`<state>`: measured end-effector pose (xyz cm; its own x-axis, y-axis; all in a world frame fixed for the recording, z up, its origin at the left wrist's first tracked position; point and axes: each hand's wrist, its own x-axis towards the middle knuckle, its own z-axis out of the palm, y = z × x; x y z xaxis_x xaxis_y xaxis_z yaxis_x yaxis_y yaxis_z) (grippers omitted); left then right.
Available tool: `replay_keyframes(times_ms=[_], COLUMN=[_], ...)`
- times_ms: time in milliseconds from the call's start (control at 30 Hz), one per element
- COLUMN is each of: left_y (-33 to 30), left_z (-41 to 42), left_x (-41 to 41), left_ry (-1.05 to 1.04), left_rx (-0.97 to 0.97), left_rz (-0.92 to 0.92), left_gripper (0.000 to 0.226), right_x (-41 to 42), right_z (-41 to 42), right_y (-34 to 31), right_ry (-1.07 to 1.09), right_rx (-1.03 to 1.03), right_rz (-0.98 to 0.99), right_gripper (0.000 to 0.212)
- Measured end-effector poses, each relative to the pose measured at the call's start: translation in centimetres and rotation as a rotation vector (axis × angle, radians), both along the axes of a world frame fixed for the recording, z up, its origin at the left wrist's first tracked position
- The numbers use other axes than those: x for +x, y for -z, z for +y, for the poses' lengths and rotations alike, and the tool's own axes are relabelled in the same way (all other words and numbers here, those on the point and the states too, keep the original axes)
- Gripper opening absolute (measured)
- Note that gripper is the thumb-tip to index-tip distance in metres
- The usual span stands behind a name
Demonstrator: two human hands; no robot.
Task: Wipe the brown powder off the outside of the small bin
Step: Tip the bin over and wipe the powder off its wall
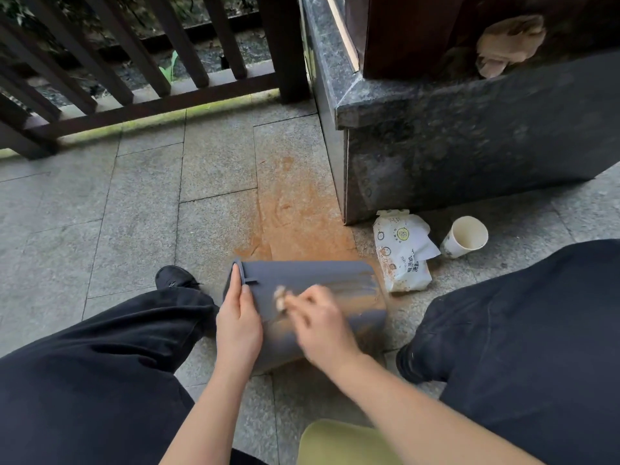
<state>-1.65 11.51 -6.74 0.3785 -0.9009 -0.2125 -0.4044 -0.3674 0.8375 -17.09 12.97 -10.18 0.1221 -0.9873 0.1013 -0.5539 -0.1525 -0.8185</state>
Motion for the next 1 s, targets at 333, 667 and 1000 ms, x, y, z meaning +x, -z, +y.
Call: replay_keyframes(times_ms=[333,667,1000], left_y=[0.4,0.3,0.3], left_z=[-0.2,-0.8,-0.8], left_x=[-0.1,-0.5,-1.0], left_ry=[-0.15,-0.233,-0.221], left_rx=[0.009,-0.018,-0.03], left_rz=[0.036,0.047,0.062], left_gripper=[0.044,0.046,0.047], right_x=[-8.0,0.7,-0.3], right_z=[-2.8,1.9,0.4], right_y=[4.3,-1.1,-0.5], right_ry=[0.556,0.138,-0.001], right_rx=[0.317,0.084,-0.005], right_rz=[0.229,0.0,-0.009], right_gripper=[0.024,0.026,0.018])
